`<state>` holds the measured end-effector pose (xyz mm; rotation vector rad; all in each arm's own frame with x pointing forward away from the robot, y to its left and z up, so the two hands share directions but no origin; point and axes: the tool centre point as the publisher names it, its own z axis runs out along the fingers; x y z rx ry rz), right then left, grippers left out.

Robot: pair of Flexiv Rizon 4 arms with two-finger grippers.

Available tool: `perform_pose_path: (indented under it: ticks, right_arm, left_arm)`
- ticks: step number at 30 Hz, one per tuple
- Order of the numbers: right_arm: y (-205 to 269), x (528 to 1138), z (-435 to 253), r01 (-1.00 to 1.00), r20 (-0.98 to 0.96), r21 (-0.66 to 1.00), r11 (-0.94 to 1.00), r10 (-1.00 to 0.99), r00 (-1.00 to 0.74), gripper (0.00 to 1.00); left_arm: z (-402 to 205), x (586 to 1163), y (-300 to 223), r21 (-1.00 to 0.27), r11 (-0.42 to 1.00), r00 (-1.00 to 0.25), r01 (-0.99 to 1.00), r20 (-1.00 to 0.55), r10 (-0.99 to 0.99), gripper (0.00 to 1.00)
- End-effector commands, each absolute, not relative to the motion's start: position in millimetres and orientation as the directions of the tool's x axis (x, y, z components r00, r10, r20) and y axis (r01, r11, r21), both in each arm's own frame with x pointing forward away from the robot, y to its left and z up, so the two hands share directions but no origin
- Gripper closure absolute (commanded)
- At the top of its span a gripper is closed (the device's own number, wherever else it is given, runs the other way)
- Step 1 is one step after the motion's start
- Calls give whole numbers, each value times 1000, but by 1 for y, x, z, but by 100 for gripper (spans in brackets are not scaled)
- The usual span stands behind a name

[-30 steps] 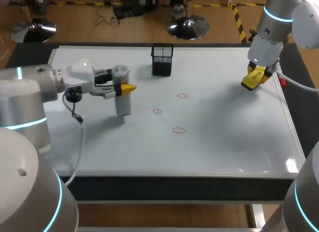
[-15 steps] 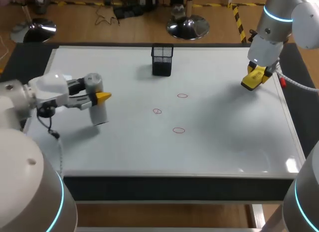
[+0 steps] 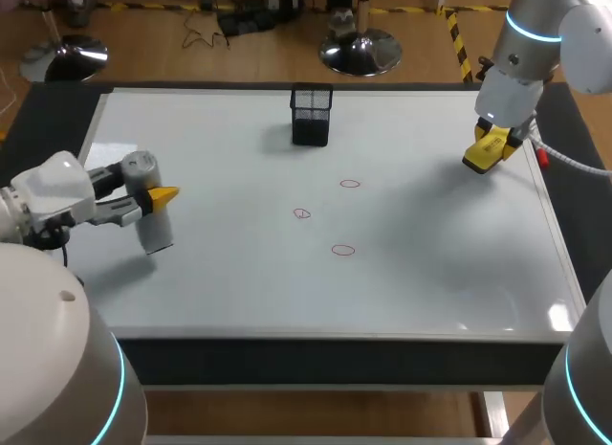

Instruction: Pick up the inspection probe, press it on each red-marked spot on the whiteboard one by one, put down the probe, pick up the eraser, and wipe off all the red marks.

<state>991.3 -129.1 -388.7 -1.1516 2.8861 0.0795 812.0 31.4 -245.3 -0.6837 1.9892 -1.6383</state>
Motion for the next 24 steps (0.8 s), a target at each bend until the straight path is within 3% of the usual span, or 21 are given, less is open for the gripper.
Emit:
perform_pose_path:
  ticks: [1, 11, 24]
  right_arm:
    - [-129, 992, -388, -690, -47, 34, 723, -688, -724, 100]
    - [-129, 992, -388, -690, -47, 34, 723, -688, -724, 100]
    - [-49, 959, -373, -828, 15, -43, 558, -829, -559, 100]
  left_arm:
    - [-243, 807, 34, -984, 159, -761, -76, -46, -647, 100]
    - [-243, 807, 34, -984, 159, -761, -76, -46, -647, 100]
    - [-243, 807, 34, -984, 159, -761, -76, -46, -647, 100]
